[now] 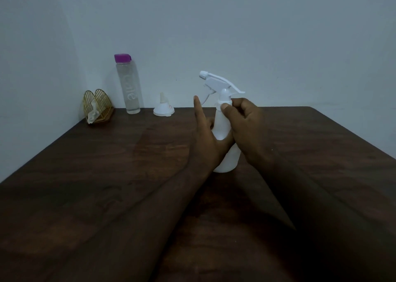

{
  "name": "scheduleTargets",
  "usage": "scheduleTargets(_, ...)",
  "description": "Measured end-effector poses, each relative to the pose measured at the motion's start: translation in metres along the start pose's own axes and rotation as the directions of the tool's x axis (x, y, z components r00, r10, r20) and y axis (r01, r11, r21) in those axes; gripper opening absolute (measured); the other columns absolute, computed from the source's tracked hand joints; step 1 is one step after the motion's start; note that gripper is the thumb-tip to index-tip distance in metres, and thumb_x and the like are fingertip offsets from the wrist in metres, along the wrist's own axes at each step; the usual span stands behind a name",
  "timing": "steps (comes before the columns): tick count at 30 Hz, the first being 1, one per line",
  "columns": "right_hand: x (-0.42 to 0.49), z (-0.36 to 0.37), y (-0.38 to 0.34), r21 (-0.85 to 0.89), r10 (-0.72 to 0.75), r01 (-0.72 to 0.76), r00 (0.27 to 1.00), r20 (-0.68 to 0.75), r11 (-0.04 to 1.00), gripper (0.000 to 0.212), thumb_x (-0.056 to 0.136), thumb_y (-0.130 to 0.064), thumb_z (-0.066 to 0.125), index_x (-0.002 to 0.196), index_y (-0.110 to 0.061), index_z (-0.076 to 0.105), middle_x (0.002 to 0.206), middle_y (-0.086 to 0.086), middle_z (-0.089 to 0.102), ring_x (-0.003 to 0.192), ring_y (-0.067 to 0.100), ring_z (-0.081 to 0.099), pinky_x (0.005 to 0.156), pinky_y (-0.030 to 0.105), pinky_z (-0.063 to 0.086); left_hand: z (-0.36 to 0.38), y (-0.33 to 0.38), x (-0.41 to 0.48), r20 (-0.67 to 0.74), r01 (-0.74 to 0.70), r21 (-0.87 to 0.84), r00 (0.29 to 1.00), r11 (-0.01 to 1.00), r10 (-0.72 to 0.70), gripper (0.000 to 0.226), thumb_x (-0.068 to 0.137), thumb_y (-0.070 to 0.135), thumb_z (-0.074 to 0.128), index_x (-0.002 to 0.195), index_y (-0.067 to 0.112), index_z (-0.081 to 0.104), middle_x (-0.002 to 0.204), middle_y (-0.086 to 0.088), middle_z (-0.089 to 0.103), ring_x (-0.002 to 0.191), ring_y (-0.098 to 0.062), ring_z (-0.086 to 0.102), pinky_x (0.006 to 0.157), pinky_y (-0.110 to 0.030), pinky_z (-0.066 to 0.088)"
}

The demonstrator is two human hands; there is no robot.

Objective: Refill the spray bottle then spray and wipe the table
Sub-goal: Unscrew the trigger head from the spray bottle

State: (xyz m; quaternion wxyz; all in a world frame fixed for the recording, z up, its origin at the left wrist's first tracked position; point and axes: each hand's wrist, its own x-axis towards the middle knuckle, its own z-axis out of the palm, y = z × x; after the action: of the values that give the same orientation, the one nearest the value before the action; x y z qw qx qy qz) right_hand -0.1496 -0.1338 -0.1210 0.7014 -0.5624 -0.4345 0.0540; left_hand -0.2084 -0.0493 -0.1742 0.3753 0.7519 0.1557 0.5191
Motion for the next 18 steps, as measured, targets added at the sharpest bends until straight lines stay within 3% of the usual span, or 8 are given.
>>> scheduleTargets(3, 0.002, -0.003, -0.006, -0.013, 0.004, -0.003, 0.999, 0.033, 1.000, 0.006, 0.088, -0.022, 0.062, 0.092, -0.022, 0.067, 0.076, -0.009, 0.073, 0.072, 0.002, 0.070, 0.060, 0.016, 0.051, 0.001, -0.002, 0.003, 0.005, -0.017, 0.030, 1.000, 0.999, 0.017, 0.124, 0.068, 0.057, 0.071, 0.154, 0.015, -0.007, 0.067, 0.025, 0.058, 0.072, 0.012, 0.061, 0.061, -0.001, 0.039)
scheduleTargets(6, 0.005, -0.001, -0.010, -0.117, 0.023, -0.026, 0.999, -0.028, 0.993, 0.042, 0.077, -0.034, 0.078, 0.112, -0.021, 0.058, 0.090, -0.002, 0.069, 0.080, 0.007, 0.070, 0.065, 0.022, 0.057, 0.000, -0.005, 0.004, 0.022, -0.025, 0.043, 0.999, 0.999, 0.024, 0.125, 0.069, 0.051, 0.077, 0.154, 0.018, -0.010, 0.066, 0.023, 0.059, 0.071, 0.010, 0.061, 0.060, -0.004, 0.042)
scheduleTargets(9, 0.009, -0.004, -0.016, -0.191, 0.031, -0.043, 0.998, -0.062, 0.981, 0.061, 0.077, -0.030, 0.079, 0.128, -0.022, 0.047, 0.083, -0.004, 0.067, 0.078, 0.007, 0.069, 0.069, 0.025, 0.058, -0.001, -0.007, 0.005, 0.060, -0.008, 0.006, 0.998, 1.000, 0.008, 0.120, 0.070, 0.052, 0.073, 0.151, 0.033, -0.013, 0.072, 0.018, 0.063, 0.072, 0.003, 0.064, 0.060, -0.009, 0.047)
scheduleTargets(12, 0.013, -0.009, -0.022, -0.181, 0.073, -0.068, 0.997, 0.021, 0.981, 0.058, 0.085, -0.020, 0.068, 0.137, -0.021, 0.041, 0.074, -0.009, 0.070, 0.078, 0.000, 0.070, 0.065, 0.015, 0.053, -0.005, -0.011, 0.008, 0.113, 0.017, -0.019, 0.993, 1.000, -0.015, 0.120, 0.070, 0.053, 0.068, 0.152, 0.029, -0.016, 0.072, 0.023, 0.064, 0.074, 0.005, 0.064, 0.064, -0.007, 0.045)
scheduleTargets(15, 0.013, -0.009, -0.032, -0.194, 0.118, -0.097, 0.988, 0.102, 0.976, 0.047, 0.087, -0.022, 0.067, 0.131, -0.016, 0.050, 0.073, -0.014, 0.072, 0.072, -0.003, 0.068, 0.055, 0.009, 0.048, -0.010, -0.016, 0.012, 0.183, 0.054, -0.022, 0.982, 0.998, -0.049, 0.117, 0.069, 0.051, 0.063, 0.153, 0.025, -0.014, 0.076, 0.035, 0.061, 0.077, 0.011, 0.061, 0.066, -0.005, 0.042)
scheduleTargets(18, 0.013, -0.005, -0.041, -0.254, 0.089, -0.064, 0.992, 0.089, 0.965, 0.040, 0.084, -0.033, 0.075, 0.115, -0.012, 0.060, 0.068, -0.008, 0.067, 0.066, 0.002, 0.066, 0.059, 0.021, 0.051, -0.014, -0.016, 0.013, 0.212, 0.066, -0.037, 0.976, 0.997, -0.057, 0.111, 0.070, 0.048, 0.061, 0.154, 0.027, -0.008, 0.083, 0.040, 0.059, 0.084, 0.015, 0.060, 0.066, -0.002, 0.042)
